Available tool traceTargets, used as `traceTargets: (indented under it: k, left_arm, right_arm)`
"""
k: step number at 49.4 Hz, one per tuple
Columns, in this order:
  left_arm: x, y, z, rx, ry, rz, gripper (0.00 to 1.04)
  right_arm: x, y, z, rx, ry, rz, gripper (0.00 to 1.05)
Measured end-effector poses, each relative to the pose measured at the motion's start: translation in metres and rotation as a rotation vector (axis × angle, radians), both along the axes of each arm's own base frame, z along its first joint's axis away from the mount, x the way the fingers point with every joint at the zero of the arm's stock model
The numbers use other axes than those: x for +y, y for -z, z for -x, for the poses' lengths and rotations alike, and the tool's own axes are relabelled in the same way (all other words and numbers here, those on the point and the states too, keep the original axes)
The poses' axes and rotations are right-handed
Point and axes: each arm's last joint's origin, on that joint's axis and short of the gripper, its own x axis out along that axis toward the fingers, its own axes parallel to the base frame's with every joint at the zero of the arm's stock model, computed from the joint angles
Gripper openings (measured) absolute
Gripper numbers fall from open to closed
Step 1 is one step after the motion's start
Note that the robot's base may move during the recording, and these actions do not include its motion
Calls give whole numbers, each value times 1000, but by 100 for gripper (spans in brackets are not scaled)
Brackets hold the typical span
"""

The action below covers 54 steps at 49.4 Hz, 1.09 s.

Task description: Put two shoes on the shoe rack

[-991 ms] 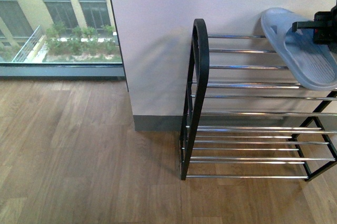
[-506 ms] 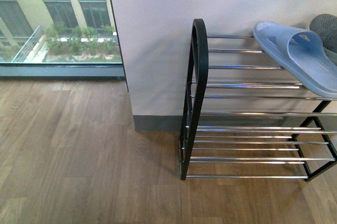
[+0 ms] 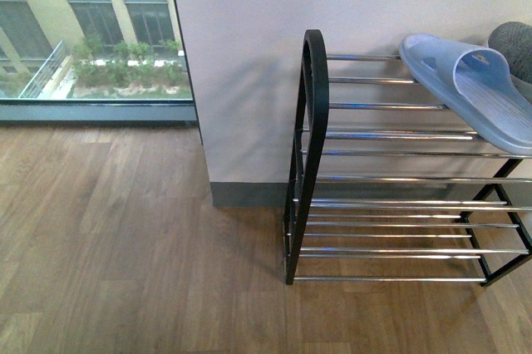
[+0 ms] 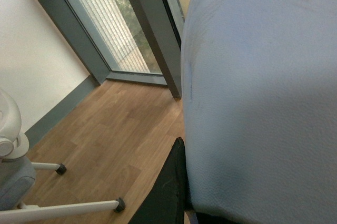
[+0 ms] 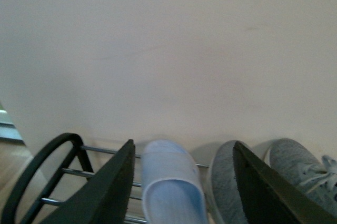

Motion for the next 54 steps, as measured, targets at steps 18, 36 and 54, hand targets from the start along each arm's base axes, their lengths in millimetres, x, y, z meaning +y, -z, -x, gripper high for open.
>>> traceTargets:
  k: [18, 36, 54]
  left_arm:
    - [0, 0, 0, 0, -4, 0, 2]
    - [0, 0, 0, 0, -4, -1, 2]
    - [0, 0, 0, 0, -3, -1, 2]
  right_arm:
    - [47, 27, 59, 17, 8, -22, 2]
    - [72, 39, 102, 16, -1, -21, 2]
    - [88, 53, 125, 24, -9, -19, 2]
